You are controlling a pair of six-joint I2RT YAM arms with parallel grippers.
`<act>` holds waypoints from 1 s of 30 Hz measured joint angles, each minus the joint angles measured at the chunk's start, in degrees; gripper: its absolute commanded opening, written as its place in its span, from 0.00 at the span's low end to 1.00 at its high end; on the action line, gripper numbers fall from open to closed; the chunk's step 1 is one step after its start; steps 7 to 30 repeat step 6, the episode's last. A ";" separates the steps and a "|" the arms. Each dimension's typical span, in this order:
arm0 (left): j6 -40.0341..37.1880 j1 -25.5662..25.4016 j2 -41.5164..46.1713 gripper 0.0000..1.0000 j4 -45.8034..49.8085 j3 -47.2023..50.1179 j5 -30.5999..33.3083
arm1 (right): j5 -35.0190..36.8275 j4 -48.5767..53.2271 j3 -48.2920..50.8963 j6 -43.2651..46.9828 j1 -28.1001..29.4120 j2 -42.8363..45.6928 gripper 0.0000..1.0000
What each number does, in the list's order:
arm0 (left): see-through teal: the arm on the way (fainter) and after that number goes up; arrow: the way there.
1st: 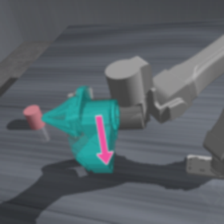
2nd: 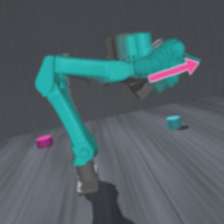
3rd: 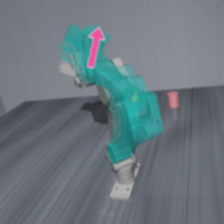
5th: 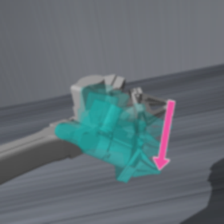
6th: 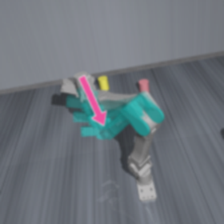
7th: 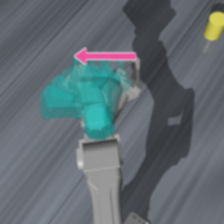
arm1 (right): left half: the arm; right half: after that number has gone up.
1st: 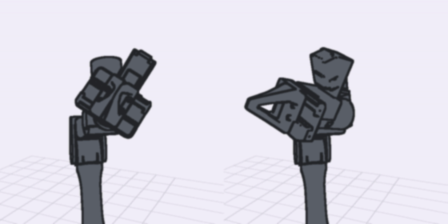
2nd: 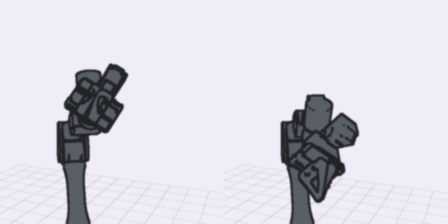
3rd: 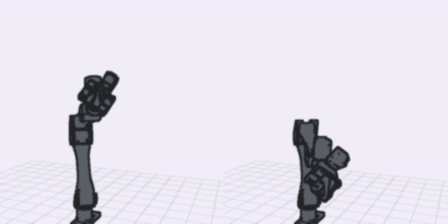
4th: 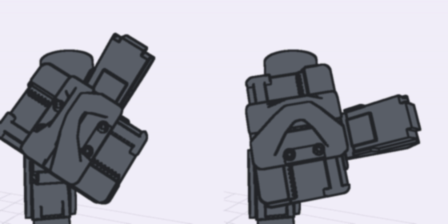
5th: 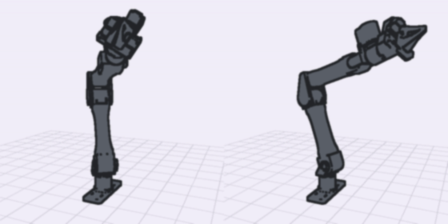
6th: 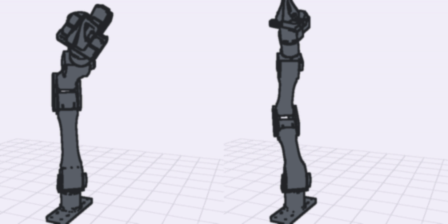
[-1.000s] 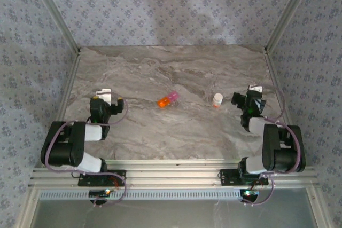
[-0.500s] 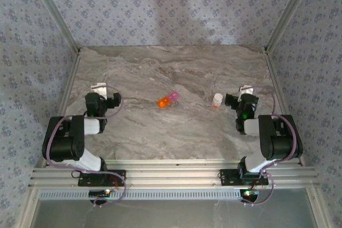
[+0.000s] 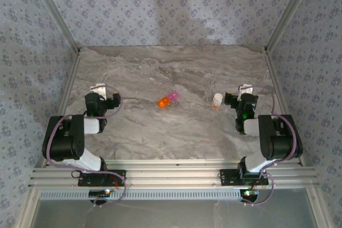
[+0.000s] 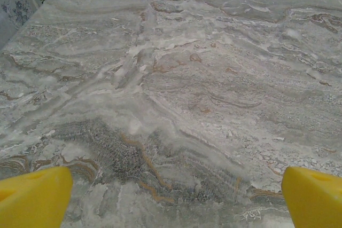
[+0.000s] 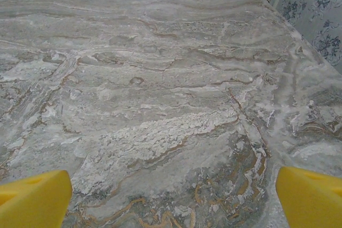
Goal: Sort the pills into containers
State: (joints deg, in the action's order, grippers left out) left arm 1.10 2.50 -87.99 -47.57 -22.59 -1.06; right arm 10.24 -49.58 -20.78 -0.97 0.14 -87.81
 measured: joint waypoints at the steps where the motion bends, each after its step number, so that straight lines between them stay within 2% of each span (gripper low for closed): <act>1: 0.02 0.00 0.00 1.00 0.00 0.00 -0.02 | -0.04 0.00 0.00 0.00 0.00 0.00 1.00; 30: 0.02 0.00 0.00 1.00 0.00 0.00 -0.04 | -1.44 0.09 0.00 0.00 -0.85 0.00 1.00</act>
